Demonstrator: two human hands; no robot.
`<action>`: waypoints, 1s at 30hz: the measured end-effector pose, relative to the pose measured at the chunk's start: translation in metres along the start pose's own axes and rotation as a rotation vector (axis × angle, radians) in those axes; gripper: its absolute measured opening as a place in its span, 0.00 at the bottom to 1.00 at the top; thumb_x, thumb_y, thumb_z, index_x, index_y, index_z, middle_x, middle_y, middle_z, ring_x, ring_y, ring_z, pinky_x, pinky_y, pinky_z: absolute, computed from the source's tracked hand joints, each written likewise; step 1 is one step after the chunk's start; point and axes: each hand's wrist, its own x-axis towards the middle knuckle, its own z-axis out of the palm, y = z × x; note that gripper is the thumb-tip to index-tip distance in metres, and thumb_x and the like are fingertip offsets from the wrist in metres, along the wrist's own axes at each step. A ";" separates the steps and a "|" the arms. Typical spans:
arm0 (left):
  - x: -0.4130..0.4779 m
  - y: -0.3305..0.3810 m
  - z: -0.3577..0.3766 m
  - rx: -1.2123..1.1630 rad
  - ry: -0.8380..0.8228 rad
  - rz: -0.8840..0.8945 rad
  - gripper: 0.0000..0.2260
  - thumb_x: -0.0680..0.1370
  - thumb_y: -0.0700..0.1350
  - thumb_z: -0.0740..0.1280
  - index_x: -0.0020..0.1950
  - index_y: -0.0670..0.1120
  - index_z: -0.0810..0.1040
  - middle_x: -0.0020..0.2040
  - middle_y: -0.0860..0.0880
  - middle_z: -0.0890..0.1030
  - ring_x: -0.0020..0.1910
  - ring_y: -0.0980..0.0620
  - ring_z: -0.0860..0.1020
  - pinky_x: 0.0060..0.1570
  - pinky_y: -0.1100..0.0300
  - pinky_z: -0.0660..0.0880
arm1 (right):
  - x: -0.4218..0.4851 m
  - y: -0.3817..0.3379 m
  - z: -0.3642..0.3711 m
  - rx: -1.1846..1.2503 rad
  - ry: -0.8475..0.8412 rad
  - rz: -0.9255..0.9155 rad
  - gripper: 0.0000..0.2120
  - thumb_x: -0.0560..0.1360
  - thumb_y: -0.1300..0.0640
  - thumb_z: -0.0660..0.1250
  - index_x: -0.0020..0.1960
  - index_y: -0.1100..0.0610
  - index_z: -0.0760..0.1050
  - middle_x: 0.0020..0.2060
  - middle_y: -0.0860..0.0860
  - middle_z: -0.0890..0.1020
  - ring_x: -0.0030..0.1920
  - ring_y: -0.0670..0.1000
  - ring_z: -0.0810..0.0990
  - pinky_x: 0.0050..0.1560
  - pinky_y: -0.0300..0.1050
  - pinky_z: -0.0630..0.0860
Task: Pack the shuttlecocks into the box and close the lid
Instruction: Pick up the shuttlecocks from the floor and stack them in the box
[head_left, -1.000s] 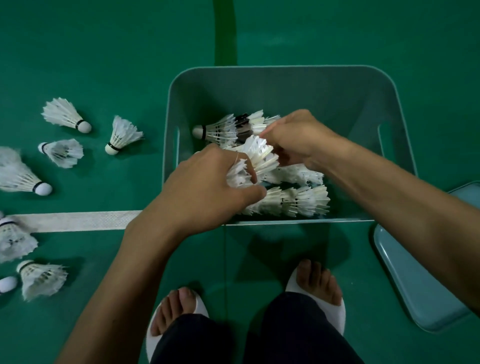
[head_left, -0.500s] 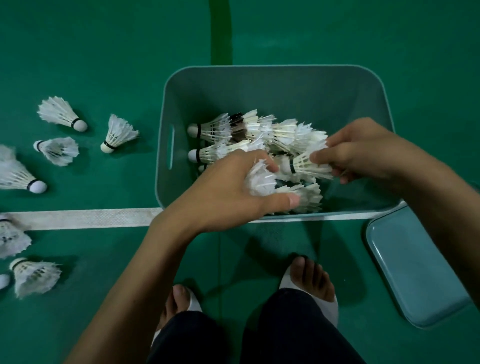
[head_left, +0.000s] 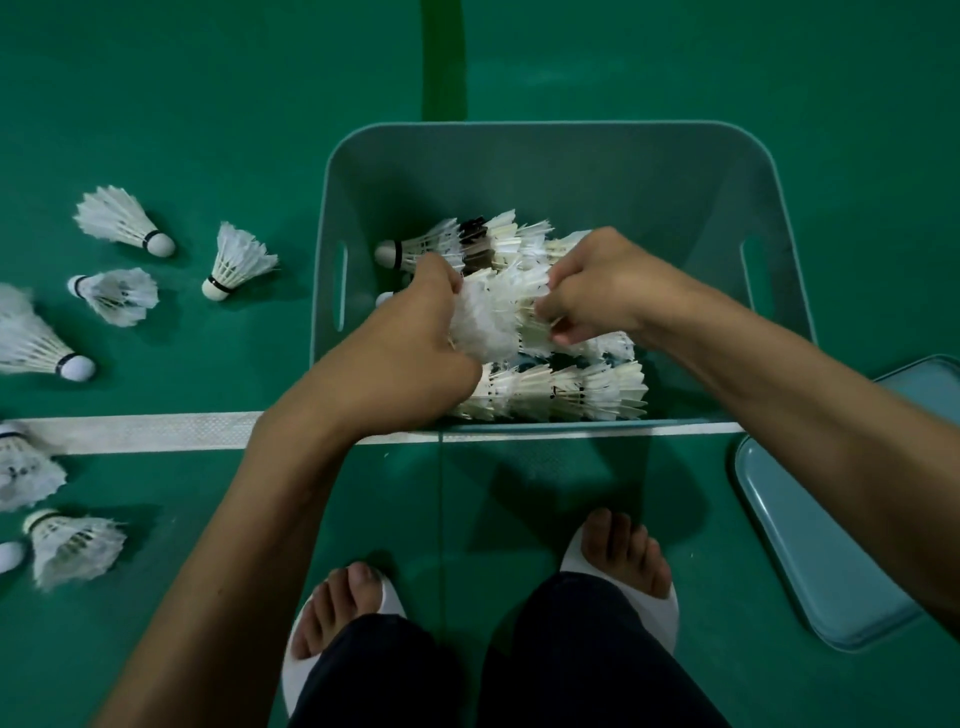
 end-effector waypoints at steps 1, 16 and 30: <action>0.003 0.000 0.001 0.017 0.043 0.027 0.17 0.76 0.36 0.67 0.59 0.49 0.66 0.45 0.43 0.78 0.42 0.43 0.77 0.40 0.48 0.75 | 0.002 -0.001 0.001 0.013 0.010 0.010 0.08 0.76 0.67 0.73 0.39 0.64 0.78 0.42 0.62 0.84 0.37 0.57 0.86 0.47 0.51 0.86; 0.025 0.017 0.037 -0.040 0.186 0.313 0.23 0.68 0.42 0.80 0.60 0.53 0.79 0.48 0.56 0.80 0.39 0.58 0.76 0.40 0.63 0.73 | -0.063 0.019 -0.036 0.175 0.069 -0.201 0.08 0.72 0.62 0.78 0.38 0.66 0.83 0.29 0.61 0.84 0.28 0.52 0.83 0.32 0.44 0.80; 0.029 0.013 0.020 0.438 0.053 0.152 0.31 0.76 0.50 0.72 0.77 0.58 0.65 0.54 0.49 0.83 0.58 0.44 0.79 0.55 0.45 0.77 | -0.015 0.041 -0.019 0.024 0.359 -0.002 0.06 0.73 0.65 0.74 0.37 0.60 0.83 0.33 0.53 0.86 0.32 0.49 0.87 0.44 0.47 0.85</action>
